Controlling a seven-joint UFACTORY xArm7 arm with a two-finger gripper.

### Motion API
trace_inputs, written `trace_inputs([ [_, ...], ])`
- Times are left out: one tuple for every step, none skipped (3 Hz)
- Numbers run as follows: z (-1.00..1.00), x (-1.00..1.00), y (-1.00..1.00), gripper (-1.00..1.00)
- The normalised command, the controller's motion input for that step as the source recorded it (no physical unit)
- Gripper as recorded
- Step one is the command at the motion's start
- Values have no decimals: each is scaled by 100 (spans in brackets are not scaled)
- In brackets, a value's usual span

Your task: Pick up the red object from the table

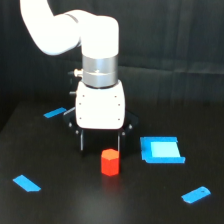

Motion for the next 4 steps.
trace_inputs([
  [-1,3,-74,100],
  [-8,10,-52,87],
  [-15,0,-10,-56],
  [-23,12,11,-100],
])
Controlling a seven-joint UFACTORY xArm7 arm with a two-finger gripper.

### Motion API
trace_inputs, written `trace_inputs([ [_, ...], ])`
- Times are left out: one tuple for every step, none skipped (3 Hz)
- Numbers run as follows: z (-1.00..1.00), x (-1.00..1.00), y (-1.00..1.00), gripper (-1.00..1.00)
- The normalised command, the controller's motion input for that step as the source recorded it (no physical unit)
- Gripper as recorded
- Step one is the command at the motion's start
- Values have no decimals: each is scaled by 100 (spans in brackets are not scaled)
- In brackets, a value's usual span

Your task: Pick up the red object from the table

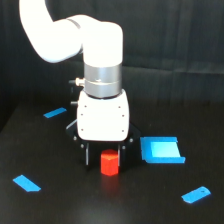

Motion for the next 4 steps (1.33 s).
trace_inputs([
  [-21,1,-5,-100],
  [-16,7,4,-100],
  [-14,7,-6,-100],
  [100,-15,-15,-100],
])
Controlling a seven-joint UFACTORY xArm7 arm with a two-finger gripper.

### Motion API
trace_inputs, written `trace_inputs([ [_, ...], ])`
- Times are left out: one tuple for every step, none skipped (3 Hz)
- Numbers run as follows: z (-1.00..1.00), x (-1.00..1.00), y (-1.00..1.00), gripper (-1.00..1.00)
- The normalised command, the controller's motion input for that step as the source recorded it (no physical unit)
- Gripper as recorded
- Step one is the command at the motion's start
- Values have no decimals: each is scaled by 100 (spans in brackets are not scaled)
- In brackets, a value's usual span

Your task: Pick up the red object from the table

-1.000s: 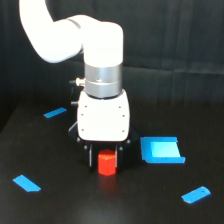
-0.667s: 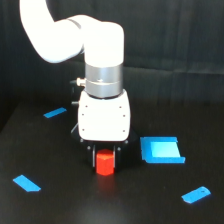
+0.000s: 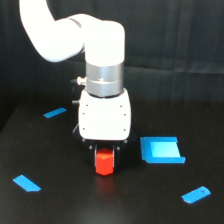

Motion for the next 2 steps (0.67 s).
trace_inputs([
  [99,-16,-2,-97],
  [95,-8,-4,-98],
])
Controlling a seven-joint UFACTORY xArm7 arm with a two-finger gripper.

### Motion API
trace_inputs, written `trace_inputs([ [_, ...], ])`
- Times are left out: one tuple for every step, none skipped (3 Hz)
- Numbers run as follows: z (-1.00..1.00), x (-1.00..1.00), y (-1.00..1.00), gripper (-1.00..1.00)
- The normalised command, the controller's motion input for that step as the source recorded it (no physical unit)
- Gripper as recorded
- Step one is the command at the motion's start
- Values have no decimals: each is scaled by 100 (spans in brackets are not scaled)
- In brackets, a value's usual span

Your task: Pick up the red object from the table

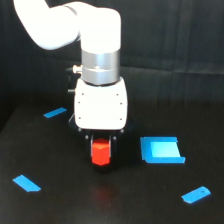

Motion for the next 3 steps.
trace_inputs([
  [100,6,7,-96],
  [100,19,0,-99],
  [90,2,24,-100],
])
